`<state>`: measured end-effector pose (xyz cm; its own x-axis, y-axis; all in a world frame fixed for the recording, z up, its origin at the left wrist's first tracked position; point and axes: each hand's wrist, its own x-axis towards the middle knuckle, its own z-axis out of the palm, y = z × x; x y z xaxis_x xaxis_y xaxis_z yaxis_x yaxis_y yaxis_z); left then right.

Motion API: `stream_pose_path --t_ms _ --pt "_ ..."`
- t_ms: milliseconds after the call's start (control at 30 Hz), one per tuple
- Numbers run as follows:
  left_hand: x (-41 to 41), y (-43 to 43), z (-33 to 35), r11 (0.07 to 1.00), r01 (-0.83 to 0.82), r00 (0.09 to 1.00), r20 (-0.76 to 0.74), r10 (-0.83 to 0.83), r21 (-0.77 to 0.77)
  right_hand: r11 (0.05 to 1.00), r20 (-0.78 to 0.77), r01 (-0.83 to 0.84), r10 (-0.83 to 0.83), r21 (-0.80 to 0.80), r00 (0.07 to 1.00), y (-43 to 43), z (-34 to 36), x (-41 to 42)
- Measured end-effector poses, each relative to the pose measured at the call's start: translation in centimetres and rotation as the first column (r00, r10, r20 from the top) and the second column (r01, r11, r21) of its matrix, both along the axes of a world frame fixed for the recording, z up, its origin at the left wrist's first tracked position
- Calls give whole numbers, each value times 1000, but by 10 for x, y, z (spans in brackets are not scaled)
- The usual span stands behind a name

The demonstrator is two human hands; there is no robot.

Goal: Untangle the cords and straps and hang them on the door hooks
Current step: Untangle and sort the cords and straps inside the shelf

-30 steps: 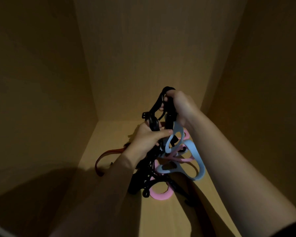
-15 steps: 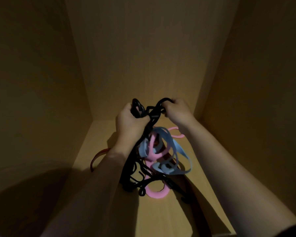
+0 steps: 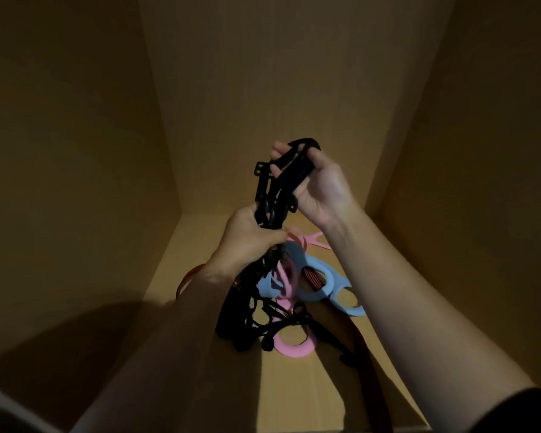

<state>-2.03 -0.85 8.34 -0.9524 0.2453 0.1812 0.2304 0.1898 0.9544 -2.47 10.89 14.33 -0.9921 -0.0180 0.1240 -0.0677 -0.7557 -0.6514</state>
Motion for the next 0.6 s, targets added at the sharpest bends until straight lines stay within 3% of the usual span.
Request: stream_pose_path --t_ms 67,167,233,367,500,600 --pt "-1 -3 -12 1000 12 997 78 -10 -22 997 44 34 -38 71 998 0 -7 -2" --pt "-1 -8 -20 999 12 988 154 -5 -42 944 65 120 -147 309 987 4 -24 -4" --pt "-3 -14 -13 1000 0 978 209 -4 20 939 91 128 -164 319 982 9 -31 -2" --pt "-11 -23 11 984 -14 919 390 -57 177 980 159 92 -120 174 980 14 -34 2" --pt "-18 -25 25 967 -71 904 426 -41 244 891 192 111 -214 440 958 12 -44 7" --pt "-22 -23 22 965 -161 906 418 61 206 842 238 67 -226 535 945 5 -65 20"
